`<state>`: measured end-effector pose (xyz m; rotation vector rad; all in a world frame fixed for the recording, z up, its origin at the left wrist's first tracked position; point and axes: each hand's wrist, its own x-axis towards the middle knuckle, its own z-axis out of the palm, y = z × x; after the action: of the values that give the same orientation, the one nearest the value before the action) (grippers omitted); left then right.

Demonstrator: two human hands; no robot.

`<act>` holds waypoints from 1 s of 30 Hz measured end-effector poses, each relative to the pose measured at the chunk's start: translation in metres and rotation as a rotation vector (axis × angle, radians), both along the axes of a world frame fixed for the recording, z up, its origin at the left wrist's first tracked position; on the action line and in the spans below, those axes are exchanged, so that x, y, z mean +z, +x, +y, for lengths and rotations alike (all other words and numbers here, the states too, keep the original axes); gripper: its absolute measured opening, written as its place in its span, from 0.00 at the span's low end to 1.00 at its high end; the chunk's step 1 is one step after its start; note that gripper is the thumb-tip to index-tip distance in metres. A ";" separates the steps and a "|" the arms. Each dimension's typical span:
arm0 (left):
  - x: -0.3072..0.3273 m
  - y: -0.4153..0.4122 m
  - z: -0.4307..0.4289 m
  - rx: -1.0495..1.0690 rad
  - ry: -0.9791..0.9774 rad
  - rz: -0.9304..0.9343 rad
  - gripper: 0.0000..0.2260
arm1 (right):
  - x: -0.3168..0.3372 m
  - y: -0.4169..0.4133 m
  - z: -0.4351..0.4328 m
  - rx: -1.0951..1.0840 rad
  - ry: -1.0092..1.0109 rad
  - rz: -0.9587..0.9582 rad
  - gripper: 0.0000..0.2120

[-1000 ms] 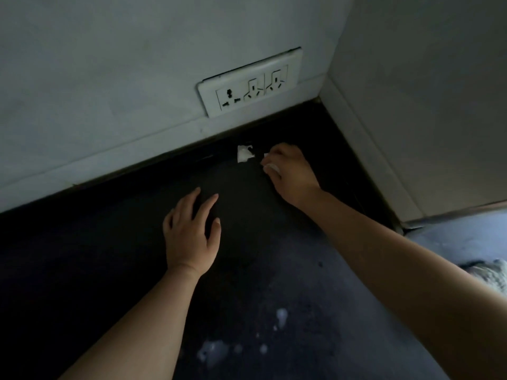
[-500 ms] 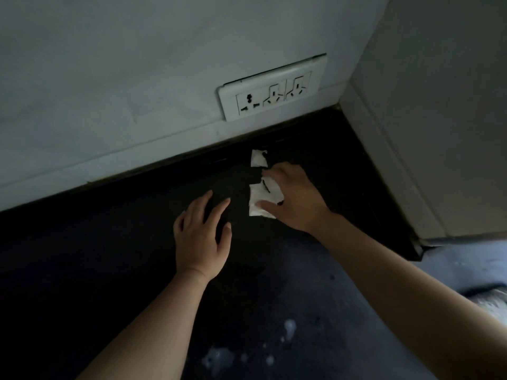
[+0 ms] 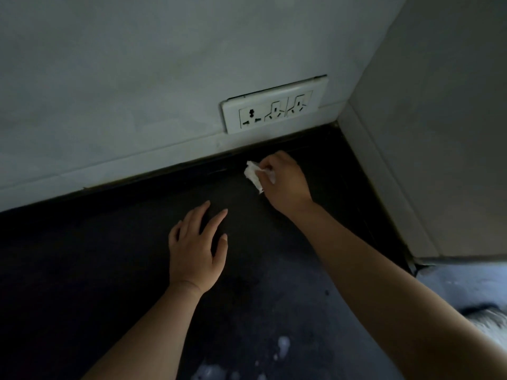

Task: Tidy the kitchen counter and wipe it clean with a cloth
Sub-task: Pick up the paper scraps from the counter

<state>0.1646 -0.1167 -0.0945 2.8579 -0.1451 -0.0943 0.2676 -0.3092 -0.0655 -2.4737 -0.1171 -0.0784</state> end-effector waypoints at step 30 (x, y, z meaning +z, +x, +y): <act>-0.001 -0.003 0.001 -0.044 -0.031 -0.014 0.20 | 0.047 -0.204 -0.040 -0.369 0.462 0.175 0.09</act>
<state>0.1614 -0.1157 -0.0953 2.8255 -0.2106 -0.0796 0.0633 -0.3489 -0.0184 -2.0008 0.3923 -0.0394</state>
